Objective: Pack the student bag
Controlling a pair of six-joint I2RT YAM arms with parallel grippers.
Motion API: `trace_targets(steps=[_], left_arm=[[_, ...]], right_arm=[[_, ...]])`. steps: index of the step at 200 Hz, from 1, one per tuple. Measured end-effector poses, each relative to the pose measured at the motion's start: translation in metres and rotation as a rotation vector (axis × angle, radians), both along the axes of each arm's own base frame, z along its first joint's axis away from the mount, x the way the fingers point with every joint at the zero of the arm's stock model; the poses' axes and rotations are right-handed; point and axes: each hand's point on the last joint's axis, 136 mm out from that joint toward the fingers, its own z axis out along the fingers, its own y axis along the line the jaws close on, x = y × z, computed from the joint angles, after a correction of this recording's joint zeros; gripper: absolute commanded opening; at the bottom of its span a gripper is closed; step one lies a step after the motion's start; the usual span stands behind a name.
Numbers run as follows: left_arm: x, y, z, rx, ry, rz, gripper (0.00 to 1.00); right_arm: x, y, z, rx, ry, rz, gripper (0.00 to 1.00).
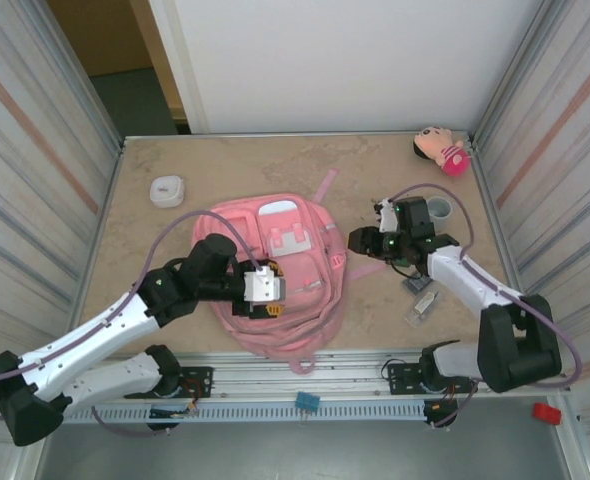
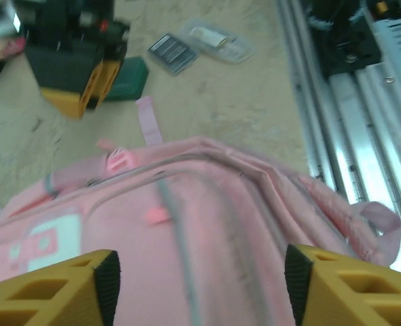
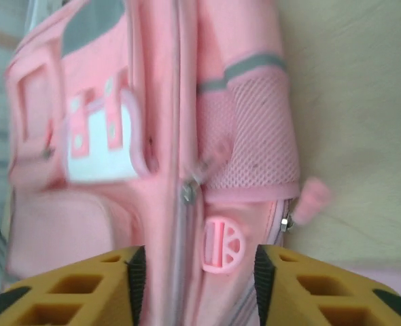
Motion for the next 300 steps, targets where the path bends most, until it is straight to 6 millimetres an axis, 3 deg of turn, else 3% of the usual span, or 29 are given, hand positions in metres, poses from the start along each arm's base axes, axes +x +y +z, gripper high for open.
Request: trace_targets(steps=[25,44,79,96,121,154,161,168,174,192,198,221,272,300], left_arm=[[0.019,0.006,-0.009,0.045,0.04,0.11,0.8],[0.02,0.001,-0.023,0.099,0.064,0.139,0.84],[0.001,-0.015,-0.069,0.268,0.096,0.098,0.88],[0.006,-0.016,-0.085,0.324,0.101,0.131,0.87],[0.022,-0.018,-0.093,0.337,0.071,0.206,0.81],[0.033,-0.028,-0.1,0.317,0.064,0.243,0.82],[0.034,-0.029,-0.104,0.321,0.066,0.246,0.77],[0.035,-0.03,-0.108,0.328,0.07,0.248,0.62],[0.035,-0.031,-0.111,0.335,0.077,0.251,0.39],[0.032,-0.032,-0.117,0.348,0.089,0.241,0.07],[0.032,-0.033,-0.116,0.346,0.086,0.241,0.0],[0.039,-0.028,-0.101,0.307,0.066,0.253,0.0],[0.053,0.006,-0.012,0.043,0.073,0.244,0.0],[0.049,0.016,0.012,0.034,0.053,0.181,0.0]], right_arm=[[-0.004,-0.008,0.031,-0.002,-0.092,-0.032,0.62],[-0.014,-0.007,0.046,0.017,-0.137,-0.026,0.63],[-0.043,0.002,0.025,0.023,-0.089,0.005,0.64],[-0.055,0.004,0.013,0.022,-0.062,0.015,0.64],[-0.061,0.004,0.01,0.016,-0.065,0.016,0.64],[-0.064,0.004,0.015,0.029,-0.101,0.021,0.64],[-0.065,0.004,0.015,0.031,-0.108,0.02,0.64],[-0.066,0.004,0.015,0.034,-0.115,0.021,0.64],[-0.067,0.003,0.015,0.036,-0.121,0.021,0.65],[-0.07,0.002,0.016,0.041,-0.146,0.024,0.64],[-0.071,0.002,0.017,0.043,-0.159,0.027,0.64],[-0.072,0.002,0.022,0.038,-0.227,0.056,0.65],[-0.069,0.014,0.03,0.011,-0.373,0.2,0.71],[-0.06,0.029,0.033,0.011,-0.386,0.298,0.8]])
